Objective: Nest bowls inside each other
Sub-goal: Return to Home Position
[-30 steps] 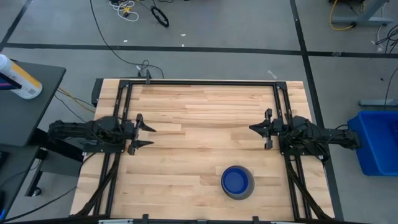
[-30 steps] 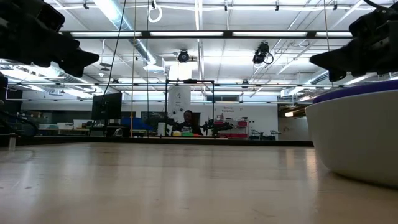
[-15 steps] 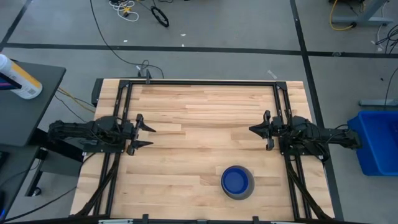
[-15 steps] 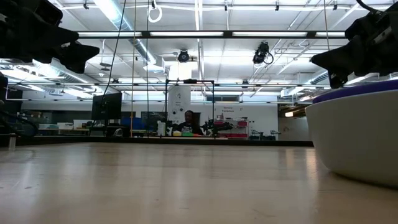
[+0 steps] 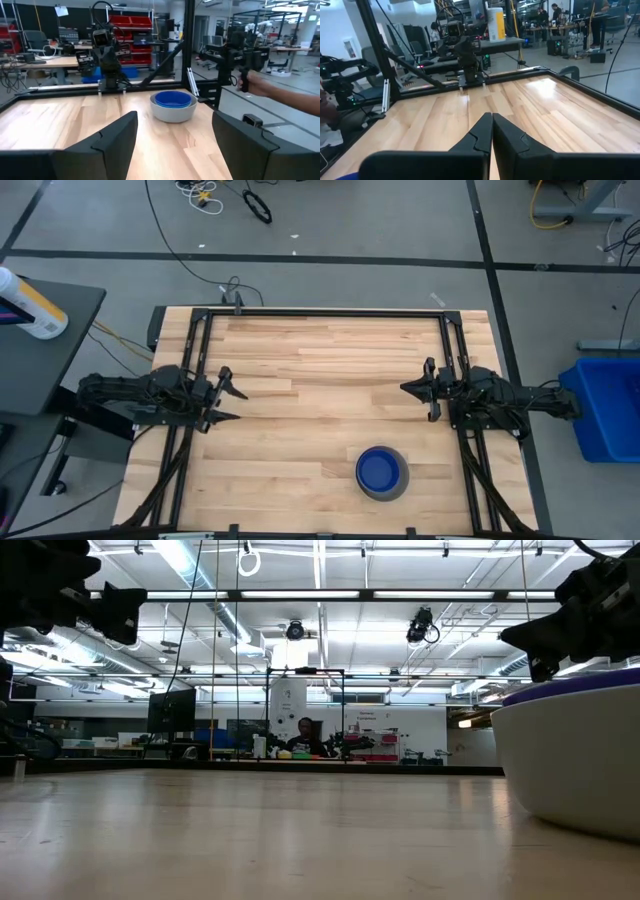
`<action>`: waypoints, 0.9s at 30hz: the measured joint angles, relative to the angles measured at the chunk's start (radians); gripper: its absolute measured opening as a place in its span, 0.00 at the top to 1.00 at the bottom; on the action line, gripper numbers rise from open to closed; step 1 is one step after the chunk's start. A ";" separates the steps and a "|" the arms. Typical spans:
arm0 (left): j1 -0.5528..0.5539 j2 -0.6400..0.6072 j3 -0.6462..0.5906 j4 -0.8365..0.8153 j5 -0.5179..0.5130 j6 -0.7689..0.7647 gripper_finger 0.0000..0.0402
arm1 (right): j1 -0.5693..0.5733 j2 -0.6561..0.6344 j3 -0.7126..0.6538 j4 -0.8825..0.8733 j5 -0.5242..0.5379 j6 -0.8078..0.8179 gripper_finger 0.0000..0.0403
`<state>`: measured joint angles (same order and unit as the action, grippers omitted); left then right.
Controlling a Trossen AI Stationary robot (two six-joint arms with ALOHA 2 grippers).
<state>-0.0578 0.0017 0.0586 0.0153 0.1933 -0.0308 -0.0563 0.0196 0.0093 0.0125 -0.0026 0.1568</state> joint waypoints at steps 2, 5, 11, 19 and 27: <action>0.000 0.000 0.000 -0.001 0.003 -0.013 0.34 | 0.000 0.000 0.000 0.014 0.000 -0.012 0.95; 0.000 0.000 0.000 -0.008 0.003 -0.016 0.34 | 0.001 -0.001 0.000 0.030 -0.005 -0.015 0.95; 0.000 0.000 0.001 -0.029 0.007 -0.018 0.34 | 0.001 -0.016 0.000 0.109 -0.127 -0.124 0.95; 0.000 0.000 0.002 -0.025 0.039 -0.019 0.34 | 0.001 -0.018 0.000 0.001 -0.046 -0.039 0.95; 0.000 0.000 0.002 0.008 0.040 -0.018 0.34 | 0.002 -0.005 0.000 -0.002 0.002 -0.033 0.95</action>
<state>-0.0573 0.0017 0.0605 0.0236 0.2329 -0.0492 -0.0547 0.0143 0.0097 0.0109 -0.0005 0.1238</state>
